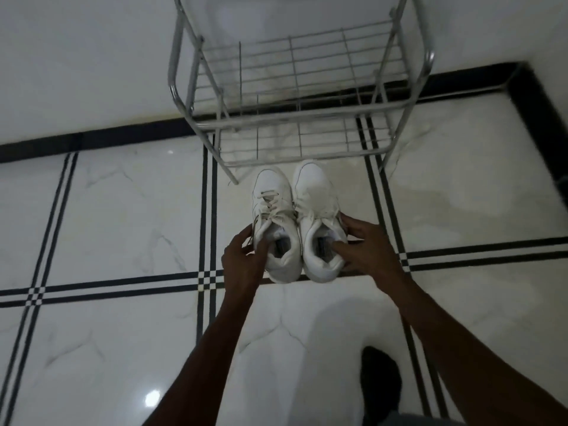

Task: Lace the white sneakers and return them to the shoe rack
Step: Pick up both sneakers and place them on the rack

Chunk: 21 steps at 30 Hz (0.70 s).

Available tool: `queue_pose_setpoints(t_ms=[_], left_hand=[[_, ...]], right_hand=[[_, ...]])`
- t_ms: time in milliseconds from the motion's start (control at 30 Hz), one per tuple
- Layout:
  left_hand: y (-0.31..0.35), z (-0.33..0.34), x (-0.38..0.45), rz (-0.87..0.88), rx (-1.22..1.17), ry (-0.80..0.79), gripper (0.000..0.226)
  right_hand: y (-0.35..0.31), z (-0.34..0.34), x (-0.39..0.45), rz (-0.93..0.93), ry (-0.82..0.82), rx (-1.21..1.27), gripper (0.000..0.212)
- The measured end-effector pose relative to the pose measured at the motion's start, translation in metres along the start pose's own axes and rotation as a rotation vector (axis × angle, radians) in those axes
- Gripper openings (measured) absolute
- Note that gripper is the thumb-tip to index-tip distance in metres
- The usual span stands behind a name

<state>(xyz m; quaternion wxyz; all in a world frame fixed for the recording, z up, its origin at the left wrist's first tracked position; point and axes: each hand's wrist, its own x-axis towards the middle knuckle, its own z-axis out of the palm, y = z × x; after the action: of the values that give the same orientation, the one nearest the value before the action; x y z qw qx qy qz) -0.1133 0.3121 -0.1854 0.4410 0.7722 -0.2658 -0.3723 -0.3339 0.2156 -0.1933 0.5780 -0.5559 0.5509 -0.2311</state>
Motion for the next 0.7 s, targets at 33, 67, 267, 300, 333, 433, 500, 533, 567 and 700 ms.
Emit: queue_pose_setpoints(t_ms=[33,67,267,300,333,433,500,533,567,700], left_hand=[[0.02,-0.003,-0.006,0.005,-0.011,0.004,0.047],[0.041,-0.006,-0.013,0.006,-0.027,0.011,0.043],[0.167,-0.019,-0.036,0.013,-0.026,0.055,0.04],[0.185,-0.021,-0.036,0.016,-0.028,0.074,0.04],[0.201,-0.022,-0.034,0.007,-0.029,0.092,0.041],[0.234,-0.021,-0.022,0.01,-0.019,0.11,0.039],[0.254,-0.019,-0.006,0.027,-0.002,0.105,0.037],[0.262,-0.018,0.003,0.031,0.011,0.102,0.038],[0.268,-0.017,0.012,0.034,0.02,0.1,0.039],[0.282,-0.009,0.061,0.019,0.045,0.085,0.041]], right_hand=[[-0.021,-0.01,-0.004,0.014,-0.008,0.016,0.06],[-0.041,-0.018,-0.009,0.02,-0.019,0.028,0.061],[-0.17,-0.074,-0.025,0.003,-0.056,0.016,0.062],[-0.186,-0.081,-0.023,0.022,-0.065,0.027,0.062],[-0.202,-0.088,-0.021,0.04,-0.077,0.034,0.063],[-0.235,-0.1,-0.007,0.053,-0.09,0.018,0.06],[-0.255,-0.107,0.01,0.055,-0.077,0.009,0.061],[-0.261,-0.108,0.018,0.057,-0.072,0.007,0.061],[-0.268,-0.108,0.028,0.058,-0.068,0.004,0.061],[-0.283,-0.104,0.069,0.065,-0.044,0.001,0.058]])
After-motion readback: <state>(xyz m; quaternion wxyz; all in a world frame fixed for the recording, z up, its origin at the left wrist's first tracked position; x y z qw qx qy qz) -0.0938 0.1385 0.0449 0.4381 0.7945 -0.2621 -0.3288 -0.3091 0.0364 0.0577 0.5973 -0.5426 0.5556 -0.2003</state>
